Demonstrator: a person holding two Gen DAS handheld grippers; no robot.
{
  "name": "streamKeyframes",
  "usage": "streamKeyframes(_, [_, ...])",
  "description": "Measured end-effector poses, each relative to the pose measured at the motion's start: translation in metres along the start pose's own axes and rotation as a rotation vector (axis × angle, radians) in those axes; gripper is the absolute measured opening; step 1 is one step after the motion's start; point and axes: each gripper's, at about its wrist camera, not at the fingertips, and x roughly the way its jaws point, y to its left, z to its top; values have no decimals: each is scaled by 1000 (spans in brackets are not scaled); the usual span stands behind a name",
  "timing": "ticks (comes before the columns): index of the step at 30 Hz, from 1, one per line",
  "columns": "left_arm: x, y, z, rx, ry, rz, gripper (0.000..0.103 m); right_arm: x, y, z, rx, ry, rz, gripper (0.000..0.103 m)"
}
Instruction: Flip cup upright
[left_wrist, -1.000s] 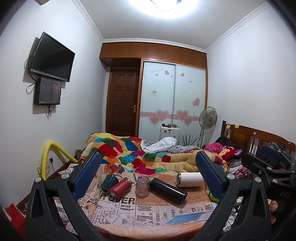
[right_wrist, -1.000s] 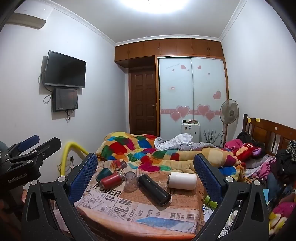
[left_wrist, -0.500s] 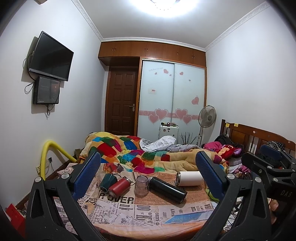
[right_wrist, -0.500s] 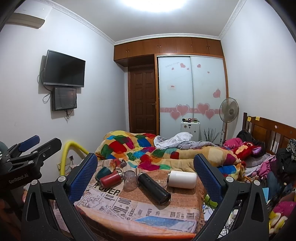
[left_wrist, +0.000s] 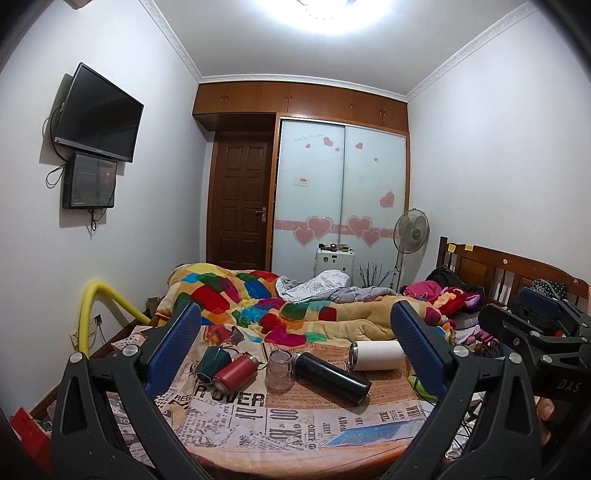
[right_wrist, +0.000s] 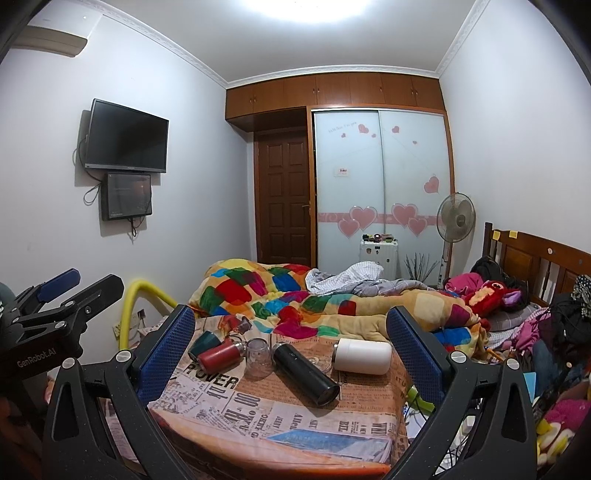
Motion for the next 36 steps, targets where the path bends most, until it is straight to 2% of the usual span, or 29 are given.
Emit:
streamKeyframes(26, [0, 0, 0, 2, -1, -3, 103, 0, 2, 1, 4, 6, 0, 103])
streamKeyframes(36, [5, -2, -2, -4, 11, 3, 103, 12, -13, -20, 8, 28, 3, 103])
